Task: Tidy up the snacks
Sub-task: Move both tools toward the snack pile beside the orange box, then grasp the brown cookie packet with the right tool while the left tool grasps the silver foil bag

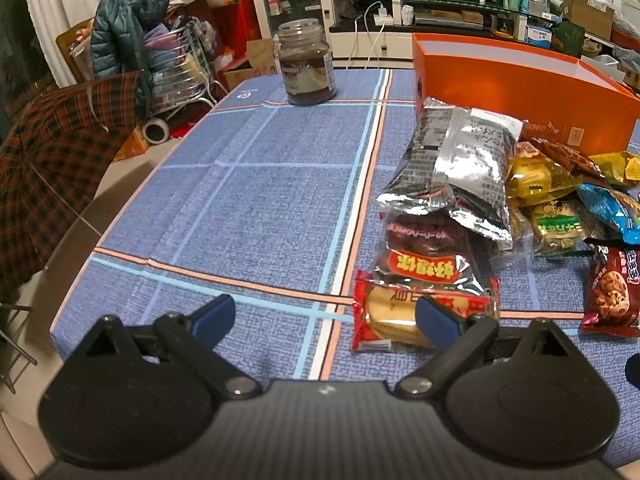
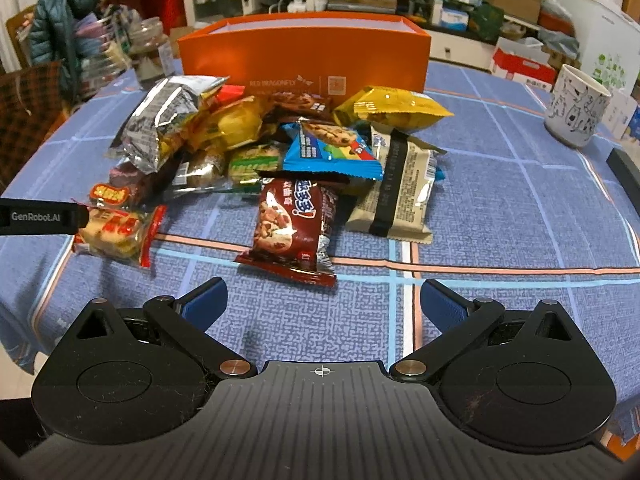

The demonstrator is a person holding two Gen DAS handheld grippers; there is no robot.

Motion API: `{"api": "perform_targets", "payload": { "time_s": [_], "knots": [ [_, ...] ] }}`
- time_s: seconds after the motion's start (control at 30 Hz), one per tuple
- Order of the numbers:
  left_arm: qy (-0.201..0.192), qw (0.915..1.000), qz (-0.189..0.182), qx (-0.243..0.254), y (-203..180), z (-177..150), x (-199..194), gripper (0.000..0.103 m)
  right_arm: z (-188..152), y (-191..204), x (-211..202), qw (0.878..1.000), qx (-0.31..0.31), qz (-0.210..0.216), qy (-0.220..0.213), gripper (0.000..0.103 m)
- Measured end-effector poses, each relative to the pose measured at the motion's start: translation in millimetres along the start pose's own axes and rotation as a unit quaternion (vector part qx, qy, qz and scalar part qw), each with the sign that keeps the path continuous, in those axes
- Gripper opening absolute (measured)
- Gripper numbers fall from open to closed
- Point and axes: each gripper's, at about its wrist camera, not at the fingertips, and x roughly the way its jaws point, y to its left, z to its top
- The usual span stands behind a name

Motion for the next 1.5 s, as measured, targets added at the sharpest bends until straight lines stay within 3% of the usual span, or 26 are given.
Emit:
{"api": "perform_targets", "payload": {
  "time_s": [0.27, 0.47, 0.53, 0.7, 0.77, 1.0, 1.17, 1.3, 1.5],
  "knots": [
    [0.000, 1.0000, 0.002, 0.000, 1, 0, 1, 0.096, -1, 0, -1, 1.000, -0.001, 0.001, -0.007, 0.096],
    [-0.049, 0.9988, -0.003, -0.011, 9, 6, -12, 0.096, -7, -4, -21, 0.995, 0.018, 0.028, -0.099, 0.094],
    [-0.053, 0.9985, -0.007, -0.012, 9, 7, -13, 0.096, -7, -3, -21, 0.994, 0.018, 0.027, -0.108, 0.092],
    [-0.055, 0.9980, -0.027, -0.015, 5, 16, -11, 0.096, -2, 3, -5, 0.995, 0.015, 0.011, -0.102, 0.084],
    [-0.069, 0.9969, -0.035, -0.017, 3, 27, -11, 0.096, -1, 7, 1, 0.995, 0.012, 0.010, -0.099, 0.076],
    [-0.117, 0.9891, -0.086, 0.028, -18, 56, 1, 0.096, -7, 11, 21, 0.990, 0.052, 0.000, -0.130, 0.076],
    [-0.109, 0.9849, -0.130, 0.033, -30, 58, 13, 0.096, -9, 13, 38, 0.990, 0.072, 0.005, -0.121, 0.076],
    [-0.122, 0.9827, -0.124, 0.062, -40, 58, 18, 0.096, -10, 6, 52, 0.989, 0.098, 0.010, -0.106, 0.076],
    [-0.109, 0.9820, -0.133, 0.077, -44, 62, 30, 0.096, -8, 9, 61, 0.991, 0.079, 0.001, -0.106, 0.071]
  ]
}}
